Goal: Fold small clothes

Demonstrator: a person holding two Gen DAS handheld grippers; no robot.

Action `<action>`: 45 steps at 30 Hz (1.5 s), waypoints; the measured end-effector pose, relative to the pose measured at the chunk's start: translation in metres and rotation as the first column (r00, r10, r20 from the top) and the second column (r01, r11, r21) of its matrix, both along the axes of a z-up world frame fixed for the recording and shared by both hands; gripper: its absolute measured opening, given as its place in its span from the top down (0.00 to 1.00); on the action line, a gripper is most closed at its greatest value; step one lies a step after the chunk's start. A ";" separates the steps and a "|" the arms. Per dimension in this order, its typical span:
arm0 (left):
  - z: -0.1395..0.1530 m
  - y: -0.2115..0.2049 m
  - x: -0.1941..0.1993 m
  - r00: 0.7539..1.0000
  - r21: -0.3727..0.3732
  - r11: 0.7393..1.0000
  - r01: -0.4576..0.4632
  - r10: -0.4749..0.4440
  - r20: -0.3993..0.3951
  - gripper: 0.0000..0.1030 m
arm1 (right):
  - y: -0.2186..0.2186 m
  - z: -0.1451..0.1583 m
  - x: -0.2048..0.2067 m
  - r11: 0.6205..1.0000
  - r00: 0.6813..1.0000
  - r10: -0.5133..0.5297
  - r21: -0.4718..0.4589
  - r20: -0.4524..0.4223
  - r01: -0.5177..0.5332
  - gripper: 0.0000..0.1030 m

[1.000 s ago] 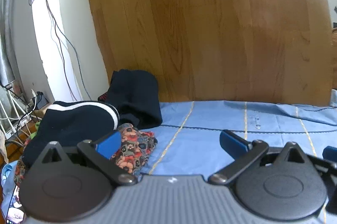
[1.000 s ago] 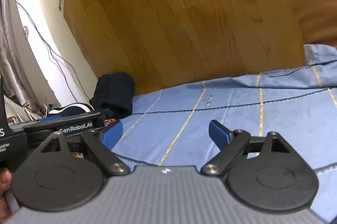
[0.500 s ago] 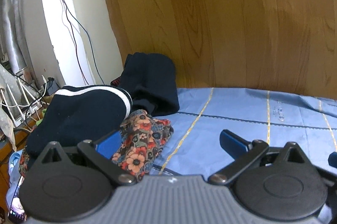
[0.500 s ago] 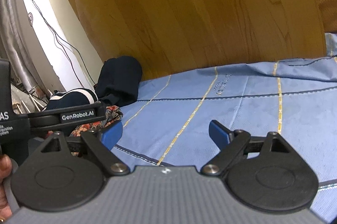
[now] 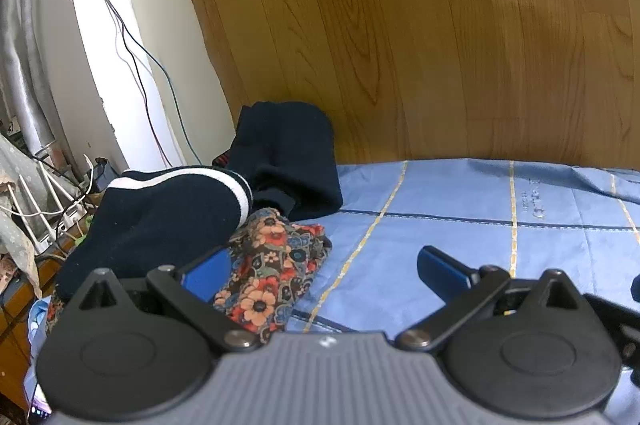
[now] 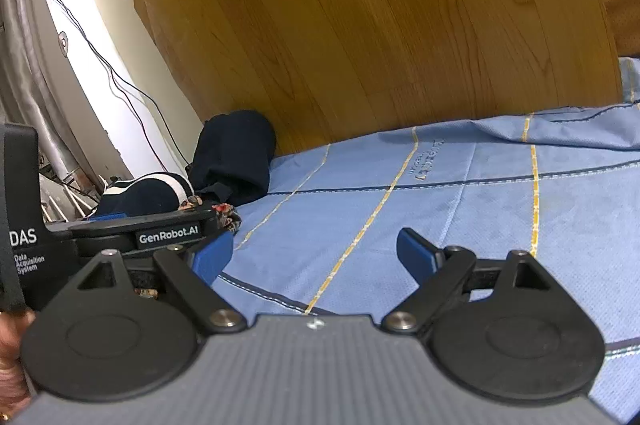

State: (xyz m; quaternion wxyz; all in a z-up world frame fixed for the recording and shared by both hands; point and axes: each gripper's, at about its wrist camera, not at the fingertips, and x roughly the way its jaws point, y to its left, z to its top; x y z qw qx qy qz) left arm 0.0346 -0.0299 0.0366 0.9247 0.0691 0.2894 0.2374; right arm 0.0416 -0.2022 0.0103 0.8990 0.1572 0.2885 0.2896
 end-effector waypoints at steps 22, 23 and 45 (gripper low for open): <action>-0.006 0.001 0.001 1.000 0.013 1.000 0.004 -0.003 -0.031 0.00 | -0.002 -0.004 0.002 1.000 1.000 -0.005 0.014 -0.028 0.005 0.12; -0.006 0.000 0.001 0.999 0.014 1.000 0.007 -0.006 -0.034 0.00 | -0.003 -0.004 0.002 1.000 1.000 -0.006 0.015 -0.028 0.006 0.12; -0.015 -0.009 0.009 0.996 0.035 0.999 0.025 -0.022 -0.086 0.00 | -0.020 -0.008 0.012 0.996 0.995 -0.036 0.071 -0.098 0.044 0.12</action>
